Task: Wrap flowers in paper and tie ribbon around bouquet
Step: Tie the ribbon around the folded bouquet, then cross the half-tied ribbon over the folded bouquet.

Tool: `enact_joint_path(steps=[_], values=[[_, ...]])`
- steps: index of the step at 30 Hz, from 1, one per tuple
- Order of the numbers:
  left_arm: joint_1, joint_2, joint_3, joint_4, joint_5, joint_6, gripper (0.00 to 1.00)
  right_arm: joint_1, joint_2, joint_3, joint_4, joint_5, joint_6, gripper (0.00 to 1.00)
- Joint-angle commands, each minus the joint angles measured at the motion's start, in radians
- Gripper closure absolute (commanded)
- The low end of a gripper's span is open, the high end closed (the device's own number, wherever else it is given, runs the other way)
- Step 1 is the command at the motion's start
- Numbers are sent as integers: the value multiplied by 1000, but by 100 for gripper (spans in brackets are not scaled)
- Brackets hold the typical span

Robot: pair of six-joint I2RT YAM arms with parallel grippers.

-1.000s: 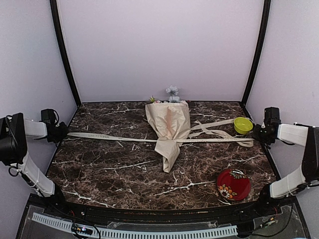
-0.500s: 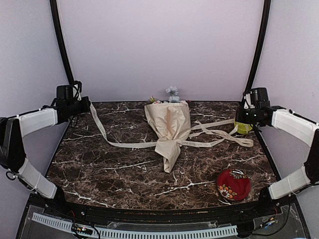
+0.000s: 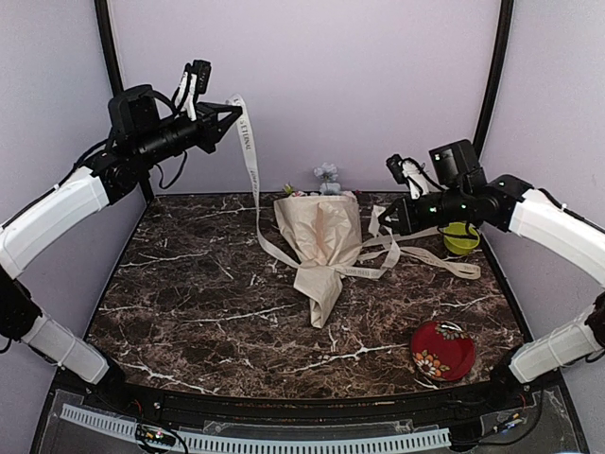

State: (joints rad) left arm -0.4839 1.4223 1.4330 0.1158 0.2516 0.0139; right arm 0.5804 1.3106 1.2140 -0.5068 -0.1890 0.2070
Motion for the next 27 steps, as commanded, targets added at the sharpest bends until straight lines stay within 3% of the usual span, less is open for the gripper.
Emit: enact_joint_path(steps=[1, 4, 5, 7, 10, 11, 12, 14, 16, 19, 23, 27], values=[[-56, -65, 64, 18, 122, 114, 100, 10, -22, 44, -224, 7, 54, 100], [-113, -76, 85, 4, 147, 186, 100, -10, -7, 91, -393, 123, 131, 100], [-123, -78, 86, 3, 156, 203, 100, -32, -9, 102, -435, 165, 160, 94], [-161, -79, 89, 8, 181, 210, 100, -88, -23, 122, -504, 266, 190, 59], [-195, -81, 95, 16, 193, 205, 100, -199, -74, 149, -522, 393, 191, 32], [-205, -82, 97, 15, 197, 207, 100, -237, -94, 167, -511, 431, 187, 13], [-215, -83, 98, 17, 203, 209, 100, -267, -113, 189, -491, 472, 181, 1], [-236, -83, 99, 21, 212, 211, 100, -285, -129, 241, -441, 479, 157, 0], [-253, -79, 101, 23, 230, 211, 100, -283, -121, 277, -357, 248, 96, 4], [-284, -71, 101, 29, 239, 220, 100, -206, -95, 218, -125, -157, 6, 20], [-326, -76, 104, 82, 208, 204, 100, -4, -9, 127, 127, -330, -59, 27], [-346, -79, 128, 121, 89, 178, 100, 136, 140, 133, 287, -379, -127, 21]])
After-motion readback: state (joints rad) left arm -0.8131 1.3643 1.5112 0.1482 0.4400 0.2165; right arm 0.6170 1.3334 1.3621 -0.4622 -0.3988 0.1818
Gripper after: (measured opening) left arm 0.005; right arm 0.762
